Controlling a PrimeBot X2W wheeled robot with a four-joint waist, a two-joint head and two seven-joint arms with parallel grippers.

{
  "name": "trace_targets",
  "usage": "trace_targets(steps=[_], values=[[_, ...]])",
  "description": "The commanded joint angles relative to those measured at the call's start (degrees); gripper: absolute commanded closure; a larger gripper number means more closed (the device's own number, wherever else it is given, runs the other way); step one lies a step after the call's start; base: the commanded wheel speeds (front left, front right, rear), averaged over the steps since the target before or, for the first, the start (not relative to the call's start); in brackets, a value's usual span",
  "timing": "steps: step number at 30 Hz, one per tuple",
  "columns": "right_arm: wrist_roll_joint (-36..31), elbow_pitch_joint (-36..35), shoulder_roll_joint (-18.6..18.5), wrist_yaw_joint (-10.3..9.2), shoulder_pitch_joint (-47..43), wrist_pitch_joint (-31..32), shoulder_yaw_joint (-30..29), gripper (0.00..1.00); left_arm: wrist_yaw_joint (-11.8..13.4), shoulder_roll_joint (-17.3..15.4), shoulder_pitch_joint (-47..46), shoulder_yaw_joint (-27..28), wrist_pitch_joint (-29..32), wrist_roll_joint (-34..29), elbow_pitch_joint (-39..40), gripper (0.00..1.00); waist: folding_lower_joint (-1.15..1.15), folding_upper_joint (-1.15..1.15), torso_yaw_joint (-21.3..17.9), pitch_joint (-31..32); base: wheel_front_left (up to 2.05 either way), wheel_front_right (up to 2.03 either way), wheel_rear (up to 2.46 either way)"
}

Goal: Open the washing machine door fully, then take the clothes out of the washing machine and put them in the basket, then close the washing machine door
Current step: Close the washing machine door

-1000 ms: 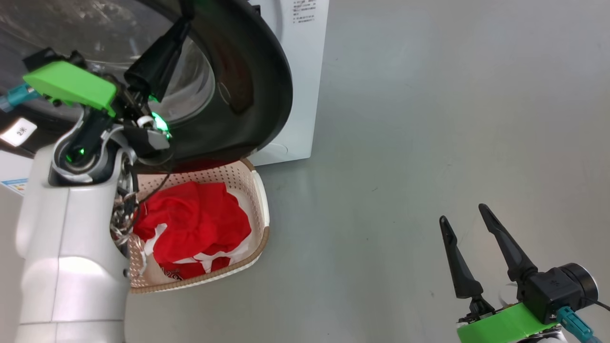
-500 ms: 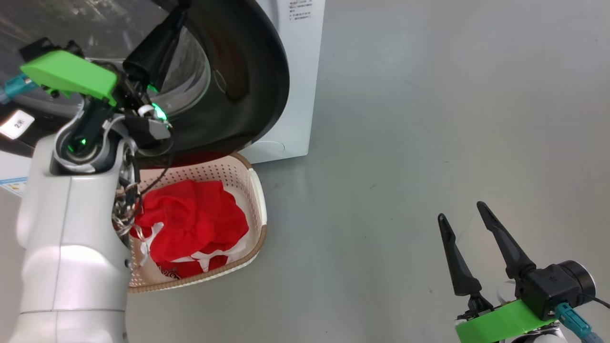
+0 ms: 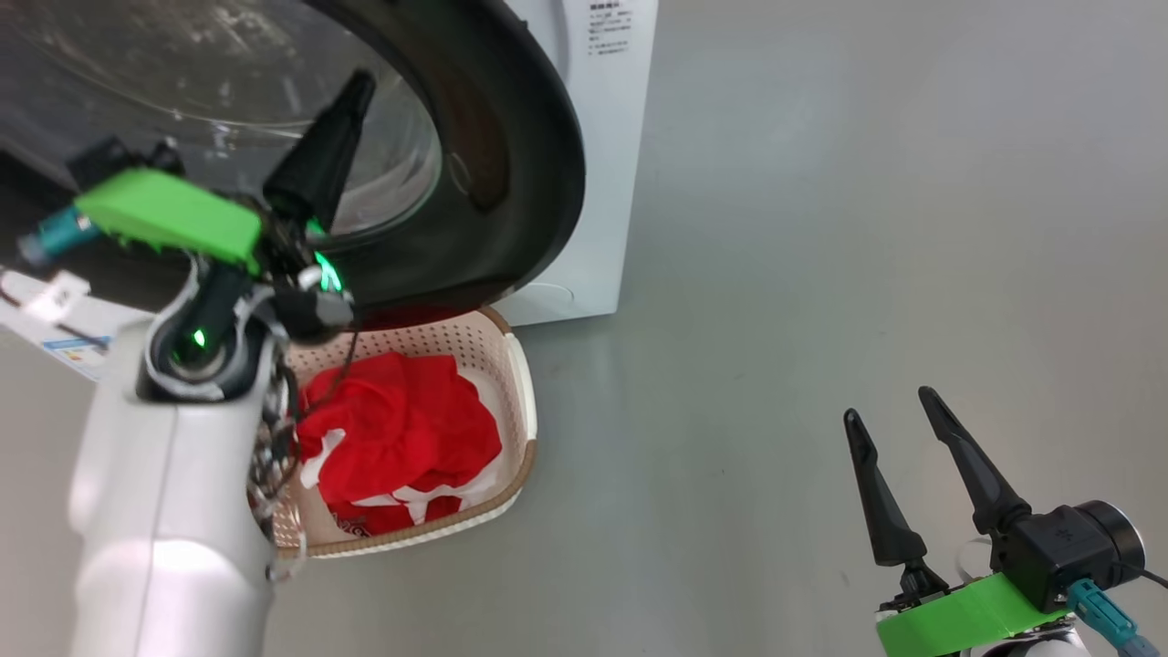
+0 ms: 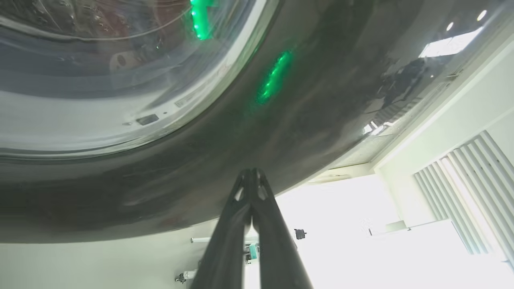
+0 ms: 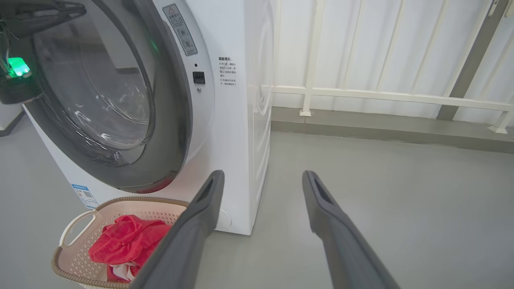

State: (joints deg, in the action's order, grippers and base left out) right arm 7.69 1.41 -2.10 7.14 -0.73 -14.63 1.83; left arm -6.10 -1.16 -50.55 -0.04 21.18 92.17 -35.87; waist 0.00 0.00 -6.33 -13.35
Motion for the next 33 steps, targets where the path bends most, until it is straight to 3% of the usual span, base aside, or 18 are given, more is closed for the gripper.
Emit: trace_targets(steps=[1, 6, 7, 8, 9, 10, 15, 33], values=[[0.8, -1.2, -0.8, 0.35, 1.0, -0.4, 1.0, 0.00, -0.1, -1.8, 0.5, 1.0, -0.5, -1.0, 2.1, 1.00, 0.00, 0.00, 0.7, 0.7, 0.00, 0.00, 0.00], [0.8, -1.0, -0.8, 0.35, 0.3, -0.4, 0.6, 0.00, 0.8, -1.8, 6.4, -0.9, -3.4, -3.5, 7.8, 1.00, 0.00, 0.00, 2.0, 2.4, 0.00, 0.00, 0.00], [0.8, -0.9, -0.8, 0.35, 0.2, -0.4, 0.5, 0.00, 1.1, -1.8, 7.7, -1.2, -4.2, -4.3, 9.1, 0.80, 0.00, 0.00, 2.2, 2.8, 0.00, 0.00, 0.00], [0.8, -0.9, -0.8, 0.35, 0.1, -0.4, 0.5, 0.00, 1.2, -1.8, 9.1, -1.6, -4.7, -5.0, 10.5, 0.55, 0.00, 0.00, 2.4, 3.2, 0.00, 0.00, 0.00], [0.7, -0.8, -0.8, 0.35, 0.0, -0.4, 0.5, 0.00, 1.7, -1.8, 10.6, -1.8, -5.2, -5.2, 11.9, 0.20, 0.00, 0.00, 2.5, 3.7, 0.00, 0.00, 0.00], [0.7, -0.7, -0.8, 0.35, -0.2, -0.4, 0.6, 0.00, 2.2, -1.8, 12.1, -1.8, -5.9, -5.5, 13.4, 0.00, 0.00, 0.00, 2.5, 4.1, 0.00, 0.00, 0.00], [0.4, -0.3, -0.8, 0.35, -1.0, -0.4, 0.6, 0.00, 3.8, -2.5, 19.8, -2.3, -11.2, -10.6, 20.2, 0.00, 0.00, 0.00, 2.8, 6.7, 0.00, 0.00, 0.00], [-0.4, -0.8, -0.8, 0.35, -2.5, -0.4, -0.8, 0.00, 6.8, -11.7, 35.0, -10.4, -33.6, -45.1, 31.5, 0.00, 0.00, 0.00, 4.0, 11.6, 0.00, 0.00, 0.00]])
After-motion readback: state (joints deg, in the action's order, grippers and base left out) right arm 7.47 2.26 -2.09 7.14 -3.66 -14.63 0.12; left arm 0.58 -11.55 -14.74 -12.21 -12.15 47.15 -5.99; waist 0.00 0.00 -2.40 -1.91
